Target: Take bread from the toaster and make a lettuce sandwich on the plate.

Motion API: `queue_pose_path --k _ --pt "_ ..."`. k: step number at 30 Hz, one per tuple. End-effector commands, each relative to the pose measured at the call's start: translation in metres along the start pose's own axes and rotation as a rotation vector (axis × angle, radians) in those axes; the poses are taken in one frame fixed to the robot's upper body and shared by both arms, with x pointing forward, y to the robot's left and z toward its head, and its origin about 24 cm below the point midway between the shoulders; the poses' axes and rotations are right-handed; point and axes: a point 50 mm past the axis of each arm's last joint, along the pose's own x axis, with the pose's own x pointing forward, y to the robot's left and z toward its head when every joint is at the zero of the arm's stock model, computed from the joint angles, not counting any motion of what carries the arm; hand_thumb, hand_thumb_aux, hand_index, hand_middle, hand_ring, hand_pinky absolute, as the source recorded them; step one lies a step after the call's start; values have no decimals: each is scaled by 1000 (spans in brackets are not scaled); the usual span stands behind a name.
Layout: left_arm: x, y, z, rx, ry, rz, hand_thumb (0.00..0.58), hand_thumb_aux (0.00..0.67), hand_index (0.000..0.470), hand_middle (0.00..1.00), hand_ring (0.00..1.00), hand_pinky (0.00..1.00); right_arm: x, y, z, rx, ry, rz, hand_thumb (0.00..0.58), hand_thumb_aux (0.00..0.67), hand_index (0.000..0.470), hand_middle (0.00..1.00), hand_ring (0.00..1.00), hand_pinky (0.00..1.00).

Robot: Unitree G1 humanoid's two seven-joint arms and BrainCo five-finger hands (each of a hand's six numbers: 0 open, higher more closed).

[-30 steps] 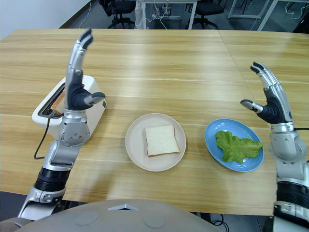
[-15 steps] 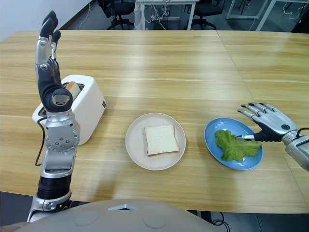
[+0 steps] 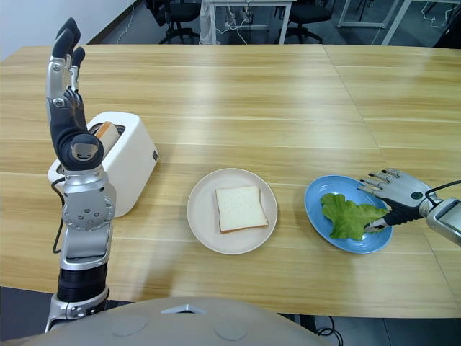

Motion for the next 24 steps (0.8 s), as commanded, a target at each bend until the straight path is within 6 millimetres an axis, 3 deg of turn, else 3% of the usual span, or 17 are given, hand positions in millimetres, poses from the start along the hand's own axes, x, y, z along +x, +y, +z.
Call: queue_pose_path --k 1,17,18,19,20,21,24 --pt "-1 2 2 12 -4 2 0 0 0 0 0 0 7 6 12 -17 -56 24 0 0 0 0 0 0" --pt "-2 10 4 35 -8 -10 0 0 0 0 0 0 26 25 40 -15 -150 57 0 0 0 0 0 0" --pt "-2 11 5 36 -8 -10 0 0 0 0 0 0 26 25 41 -13 -155 58 420 318 218 0 0 0" --pt "-2 11 5 38 -8 -10 0 0 0 0 0 0 27 24 43 -9 -160 54 493 410 281 0 0 0" --pt "-2 11 5 38 -8 -10 0 0 0 0 0 0 27 24 45 -5 -162 48 493 410 281 0 0 0" --pt "-2 12 5 38 -8 -10 0 0 0 0 0 0 28 24 46 -1 -163 46 580 670 460 0 0 0" --pt "-2 12 4 40 -6 -14 0 0 0 0 0 0 30 23 50 14 -161 29 580 670 460 0 0 0"
